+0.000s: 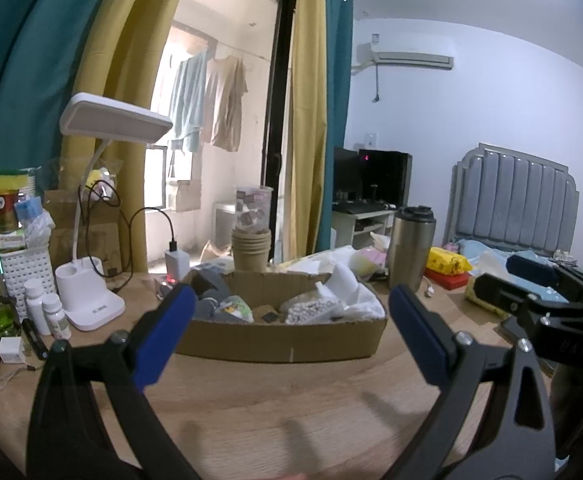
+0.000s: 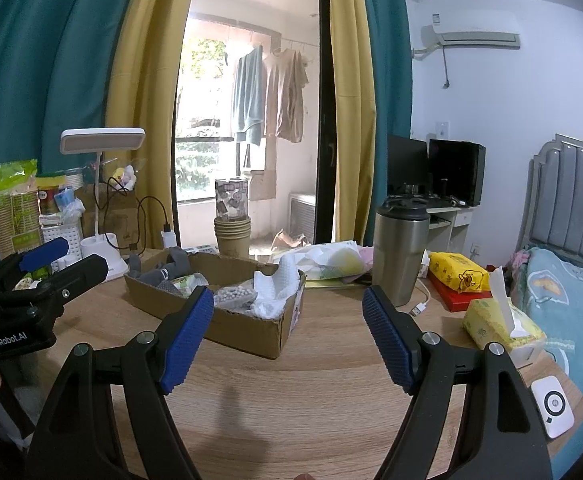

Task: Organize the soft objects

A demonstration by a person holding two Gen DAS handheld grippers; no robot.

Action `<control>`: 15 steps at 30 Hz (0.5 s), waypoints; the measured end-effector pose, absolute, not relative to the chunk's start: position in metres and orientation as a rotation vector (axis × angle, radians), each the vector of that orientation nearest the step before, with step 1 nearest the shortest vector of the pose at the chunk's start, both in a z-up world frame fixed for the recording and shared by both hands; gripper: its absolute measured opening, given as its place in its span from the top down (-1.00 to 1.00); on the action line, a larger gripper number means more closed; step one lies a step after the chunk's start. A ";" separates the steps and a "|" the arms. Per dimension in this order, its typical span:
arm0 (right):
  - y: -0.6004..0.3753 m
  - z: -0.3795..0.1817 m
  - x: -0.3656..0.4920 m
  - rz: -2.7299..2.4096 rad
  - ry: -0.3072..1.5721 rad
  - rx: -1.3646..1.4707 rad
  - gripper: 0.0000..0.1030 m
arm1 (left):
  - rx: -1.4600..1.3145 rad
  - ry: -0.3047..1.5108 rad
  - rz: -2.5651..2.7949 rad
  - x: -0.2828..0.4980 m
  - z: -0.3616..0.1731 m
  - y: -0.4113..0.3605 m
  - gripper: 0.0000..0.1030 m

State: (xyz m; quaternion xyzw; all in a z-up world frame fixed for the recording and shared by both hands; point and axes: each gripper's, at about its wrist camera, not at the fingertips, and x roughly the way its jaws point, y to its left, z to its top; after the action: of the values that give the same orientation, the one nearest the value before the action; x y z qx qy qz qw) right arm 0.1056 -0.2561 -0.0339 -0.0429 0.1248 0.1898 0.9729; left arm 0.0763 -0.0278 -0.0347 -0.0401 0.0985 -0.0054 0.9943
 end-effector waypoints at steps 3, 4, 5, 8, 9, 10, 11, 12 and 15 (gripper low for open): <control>-0.256 -0.034 0.106 0.383 0.252 -0.088 -0.55 | -0.080 0.196 -0.011 0.076 -0.035 -0.028 -0.92; -0.256 -0.034 0.106 0.384 0.252 -0.087 -0.55 | -0.080 0.197 -0.012 0.076 -0.035 -0.027 -0.92; -0.256 -0.034 0.106 0.384 0.251 -0.087 -0.55 | -0.080 0.196 -0.011 0.076 -0.035 -0.027 -0.92; -0.256 -0.034 0.106 0.384 0.252 -0.088 -0.55 | -0.081 0.197 -0.011 0.076 -0.035 -0.028 -0.92; -0.256 -0.034 0.106 0.383 0.252 -0.088 -0.55 | -0.081 0.197 -0.011 0.076 -0.035 -0.027 -0.92; -0.256 -0.034 0.106 0.383 0.252 -0.088 -0.55 | -0.080 0.197 -0.011 0.076 -0.035 -0.027 -0.92; -0.256 -0.034 0.106 0.384 0.252 -0.088 -0.55 | -0.081 0.196 -0.010 0.076 -0.035 -0.027 -0.92; -0.256 -0.034 0.106 0.383 0.253 -0.088 -0.55 | -0.082 0.196 -0.011 0.076 -0.035 -0.028 -0.92; -0.256 -0.034 0.106 0.383 0.252 -0.087 -0.55 | -0.083 0.197 -0.010 0.076 -0.034 -0.027 -0.92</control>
State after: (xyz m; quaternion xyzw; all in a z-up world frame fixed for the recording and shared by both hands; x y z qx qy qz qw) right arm 0.1056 -0.2557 -0.0337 -0.0432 0.1249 0.1897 0.9729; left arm 0.0763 -0.0268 -0.0342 -0.0413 0.0982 -0.0052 0.9943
